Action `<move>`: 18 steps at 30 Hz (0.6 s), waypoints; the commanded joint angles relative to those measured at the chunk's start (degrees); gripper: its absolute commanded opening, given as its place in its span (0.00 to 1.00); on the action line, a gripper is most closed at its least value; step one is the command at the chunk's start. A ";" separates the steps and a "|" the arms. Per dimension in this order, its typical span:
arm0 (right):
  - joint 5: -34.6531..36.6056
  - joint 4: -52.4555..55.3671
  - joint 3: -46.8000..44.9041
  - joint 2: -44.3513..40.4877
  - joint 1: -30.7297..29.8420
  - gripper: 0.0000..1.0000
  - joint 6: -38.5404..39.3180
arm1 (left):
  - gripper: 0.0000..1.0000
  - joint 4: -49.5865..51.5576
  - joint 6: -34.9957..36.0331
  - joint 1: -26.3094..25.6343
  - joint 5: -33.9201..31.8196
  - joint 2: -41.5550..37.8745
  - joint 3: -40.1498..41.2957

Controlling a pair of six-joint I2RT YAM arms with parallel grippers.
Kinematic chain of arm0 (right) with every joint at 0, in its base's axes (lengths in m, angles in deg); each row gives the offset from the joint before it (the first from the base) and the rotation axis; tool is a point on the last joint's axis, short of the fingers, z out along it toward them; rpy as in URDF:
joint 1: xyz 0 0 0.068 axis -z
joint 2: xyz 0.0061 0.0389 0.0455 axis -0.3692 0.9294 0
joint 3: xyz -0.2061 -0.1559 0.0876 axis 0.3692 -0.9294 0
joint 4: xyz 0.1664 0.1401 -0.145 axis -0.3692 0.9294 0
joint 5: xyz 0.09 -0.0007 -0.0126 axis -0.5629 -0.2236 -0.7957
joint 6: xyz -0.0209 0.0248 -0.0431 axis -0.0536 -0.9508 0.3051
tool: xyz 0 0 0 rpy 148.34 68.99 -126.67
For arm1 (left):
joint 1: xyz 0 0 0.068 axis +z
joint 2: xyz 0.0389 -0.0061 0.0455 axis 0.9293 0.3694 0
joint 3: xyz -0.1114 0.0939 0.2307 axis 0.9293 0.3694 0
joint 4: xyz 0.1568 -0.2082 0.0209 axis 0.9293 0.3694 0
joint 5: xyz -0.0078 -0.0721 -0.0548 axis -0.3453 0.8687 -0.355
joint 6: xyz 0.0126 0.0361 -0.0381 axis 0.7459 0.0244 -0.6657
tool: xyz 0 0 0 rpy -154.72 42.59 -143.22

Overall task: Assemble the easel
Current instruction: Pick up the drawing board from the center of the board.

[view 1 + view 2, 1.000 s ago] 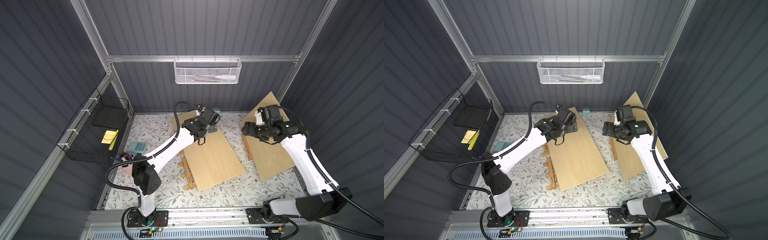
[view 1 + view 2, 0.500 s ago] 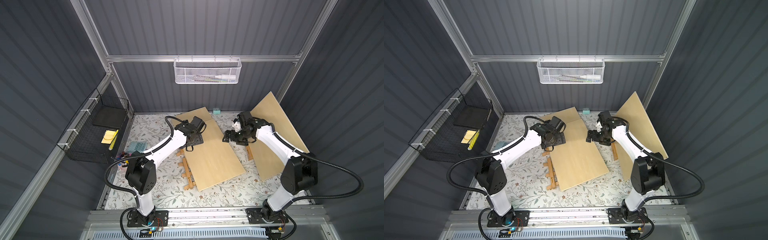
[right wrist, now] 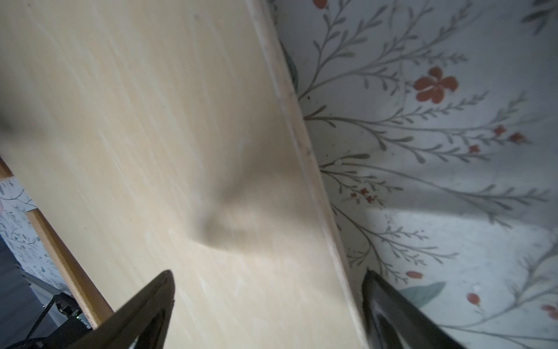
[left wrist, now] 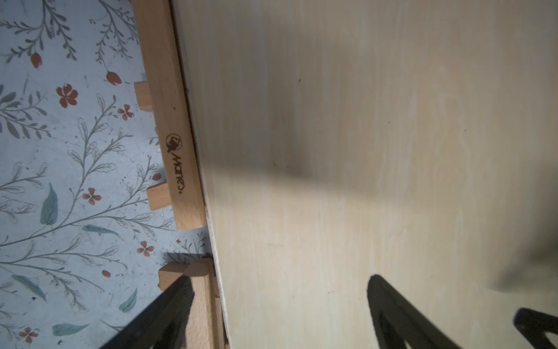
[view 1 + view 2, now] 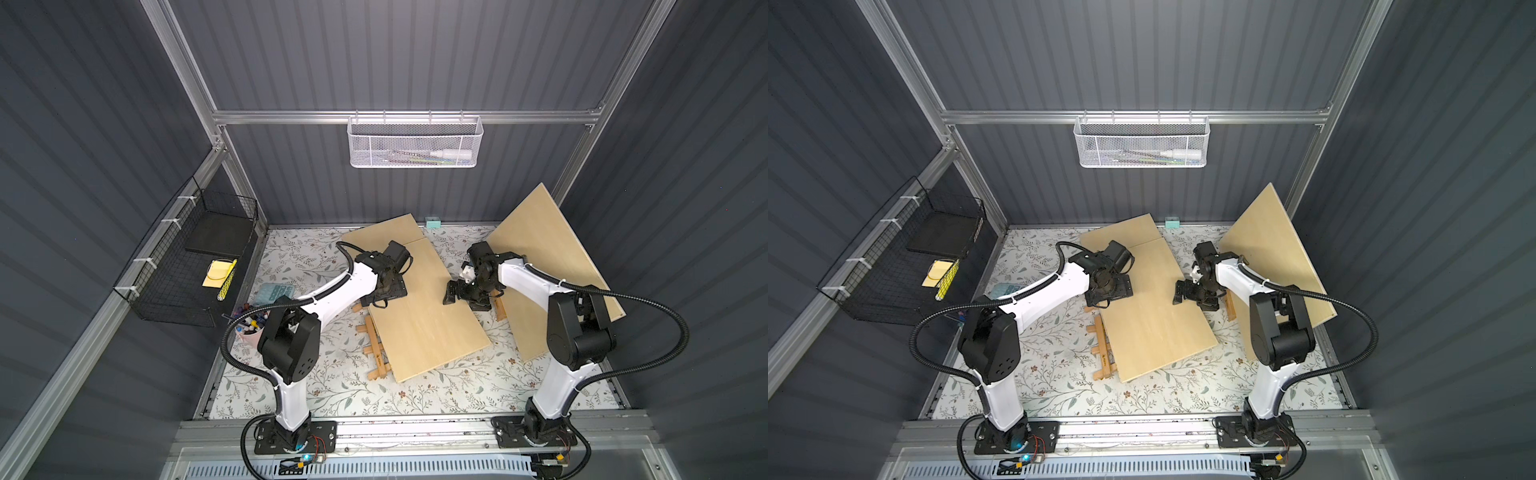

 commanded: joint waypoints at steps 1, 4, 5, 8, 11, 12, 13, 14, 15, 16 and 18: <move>-8.25 -3.75 -1.33 -0.42 -0.25 0.96 0.94 | 0.92 1.07 -1.01 -0.09 0.04 0.75 1.80; -13.72 -6.42 -2.19 -0.64 -0.34 0.96 0.17 | 0.91 1.35 -2.03 -0.09 -1.03 0.74 3.43; -14.55 -6.94 -2.21 -0.64 -0.49 0.97 0.30 | 0.91 0.75 -2.40 -0.09 -1.43 0.65 4.10; -16.58 -7.62 -1.82 -0.11 -0.51 0.97 0.28 | 0.89 -0.57 -2.95 0.01 -2.53 0.55 5.87; -18.82 -8.65 -1.56 0.56 -0.60 0.97 -0.02 | 0.89 -1.67 -3.24 0.00 -3.38 0.58 6.96; -19.22 -8.96 -1.55 0.63 -0.60 0.96 -0.24 | 0.89 -1.87 -3.36 0.04 -3.51 0.60 6.99; -19.66 -9.10 -1.43 0.74 -0.53 0.96 -0.35 | 0.88 -2.16 -3.46 0.09 -3.71 0.55 6.99; -20.48 -9.34 -1.30 0.68 -0.59 0.95 -0.47 | 0.88 -2.59 -3.34 0.09 -3.63 0.67 6.99; -21.58 -9.82 -1.32 0.49 -0.60 0.95 -0.39 | 0.88 -2.90 -3.24 0.14 -3.62 0.64 6.99; -23.05 -10.47 -1.37 0.05 -0.60 0.94 -0.38 | 0.88 -3.33 -3.19 0.09 -3.55 0.71 8.95; -25.53 -11.19 -1.25 -0.99 -0.60 0.93 0.11 | 0.87 -4.25 -3.16 0.18 -3.36 0.83 9.48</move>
